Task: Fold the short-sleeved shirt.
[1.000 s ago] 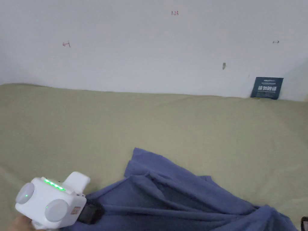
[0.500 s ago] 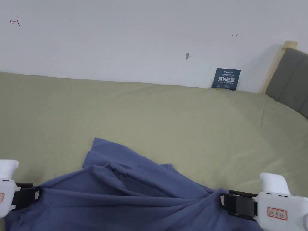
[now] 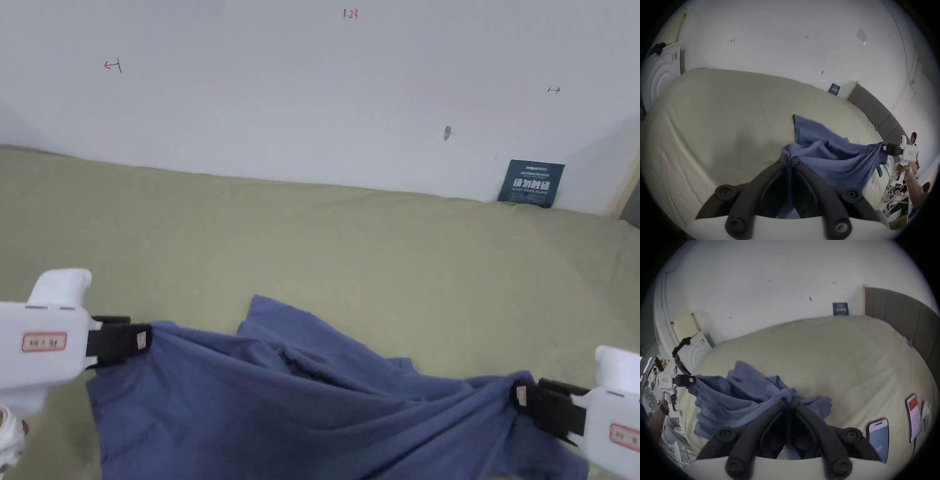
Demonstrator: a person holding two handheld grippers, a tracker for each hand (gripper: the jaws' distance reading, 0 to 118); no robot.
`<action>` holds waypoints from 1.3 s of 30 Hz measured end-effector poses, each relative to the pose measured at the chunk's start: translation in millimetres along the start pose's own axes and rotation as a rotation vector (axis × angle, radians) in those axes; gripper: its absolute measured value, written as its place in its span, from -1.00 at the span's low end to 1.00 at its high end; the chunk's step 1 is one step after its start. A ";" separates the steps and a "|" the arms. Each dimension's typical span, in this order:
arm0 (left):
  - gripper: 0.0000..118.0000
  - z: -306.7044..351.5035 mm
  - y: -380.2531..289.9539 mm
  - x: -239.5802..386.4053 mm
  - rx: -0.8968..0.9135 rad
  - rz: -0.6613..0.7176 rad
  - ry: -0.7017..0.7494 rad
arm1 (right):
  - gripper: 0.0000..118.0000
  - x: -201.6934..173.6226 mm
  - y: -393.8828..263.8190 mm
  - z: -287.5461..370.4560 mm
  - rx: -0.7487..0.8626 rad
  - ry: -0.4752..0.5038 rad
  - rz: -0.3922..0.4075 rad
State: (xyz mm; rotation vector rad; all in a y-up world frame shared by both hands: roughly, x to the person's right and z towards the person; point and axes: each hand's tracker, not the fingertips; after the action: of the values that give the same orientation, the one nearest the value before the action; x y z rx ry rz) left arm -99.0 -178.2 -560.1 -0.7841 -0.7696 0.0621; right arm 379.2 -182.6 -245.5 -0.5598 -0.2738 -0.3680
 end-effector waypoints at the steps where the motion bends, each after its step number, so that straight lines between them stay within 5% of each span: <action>1: -0.95 5.9 6.9 1.2 0.039 -0.013 0.008 | -0.91 -2.9 8.1 2.6 0.027 0.010 -0.008; 21: -0.95 102.4 179.6 -12.6 0.317 -0.061 0.058 | -0.91 -55.8 210.5 -11.4 0.308 0.066 0.049; 27: -0.95 97.6 189.8 -2.3 0.330 -0.072 0.052 | -0.91 -57.9 246.6 -15.4 0.353 0.064 0.025; 39: -0.95 92.4 204.1 -8.8 0.357 -0.092 0.032 | -0.91 -59.7 292.1 -5.9 0.368 0.026 0.111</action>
State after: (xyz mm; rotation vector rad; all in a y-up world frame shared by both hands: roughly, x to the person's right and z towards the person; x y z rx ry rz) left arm -119.8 22.8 -657.4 -0.4090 -0.7377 0.1008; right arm 446.2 59.1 -406.7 -0.2067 -0.2763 -0.2094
